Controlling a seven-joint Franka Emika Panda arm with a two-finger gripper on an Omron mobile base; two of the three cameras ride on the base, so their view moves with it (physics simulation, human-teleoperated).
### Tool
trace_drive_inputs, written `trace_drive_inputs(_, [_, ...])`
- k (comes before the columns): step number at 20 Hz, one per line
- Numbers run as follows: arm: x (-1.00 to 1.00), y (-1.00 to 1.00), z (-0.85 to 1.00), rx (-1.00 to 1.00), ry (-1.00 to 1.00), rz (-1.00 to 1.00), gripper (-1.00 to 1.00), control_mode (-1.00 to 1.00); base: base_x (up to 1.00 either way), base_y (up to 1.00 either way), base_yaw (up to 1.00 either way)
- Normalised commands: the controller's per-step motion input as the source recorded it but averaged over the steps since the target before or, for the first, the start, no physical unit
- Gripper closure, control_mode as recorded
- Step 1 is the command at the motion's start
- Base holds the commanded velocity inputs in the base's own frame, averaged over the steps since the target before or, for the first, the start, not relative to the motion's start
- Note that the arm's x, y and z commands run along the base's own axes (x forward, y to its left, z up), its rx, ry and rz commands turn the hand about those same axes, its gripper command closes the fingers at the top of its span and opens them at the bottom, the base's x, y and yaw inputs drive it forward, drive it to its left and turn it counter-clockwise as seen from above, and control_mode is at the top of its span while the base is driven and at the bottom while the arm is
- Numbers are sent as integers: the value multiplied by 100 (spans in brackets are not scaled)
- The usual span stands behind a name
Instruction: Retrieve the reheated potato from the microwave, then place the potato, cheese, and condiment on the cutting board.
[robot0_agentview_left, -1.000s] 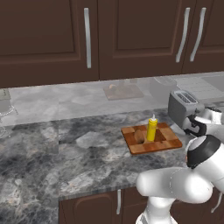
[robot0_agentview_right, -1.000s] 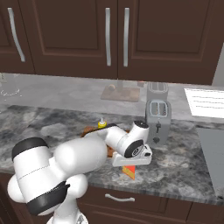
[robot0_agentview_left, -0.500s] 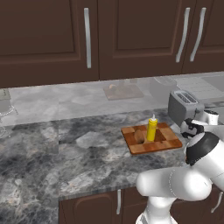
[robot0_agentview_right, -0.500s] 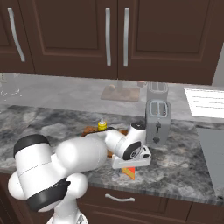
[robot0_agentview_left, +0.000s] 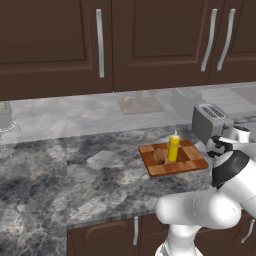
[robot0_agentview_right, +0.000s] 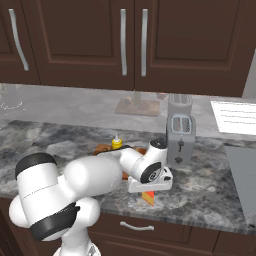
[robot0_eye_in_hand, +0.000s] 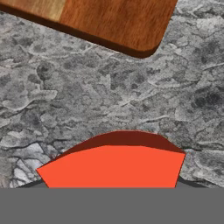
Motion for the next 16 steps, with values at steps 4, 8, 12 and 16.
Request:
trace_drive_inputs(4, [0,0,0,0,0,-1,100,-100,0,0,0])
trace_drive_inputs(8, [3,6,15,0,-1,-3,100,-100,0,0,0])
trace_drive_inputs(12, [24,20,29,0,-5,-6,100,-100,0,0,0])
trace_drive_inputs(16, [43,24,26,0,-2,-7,100,-100,0,0,0])
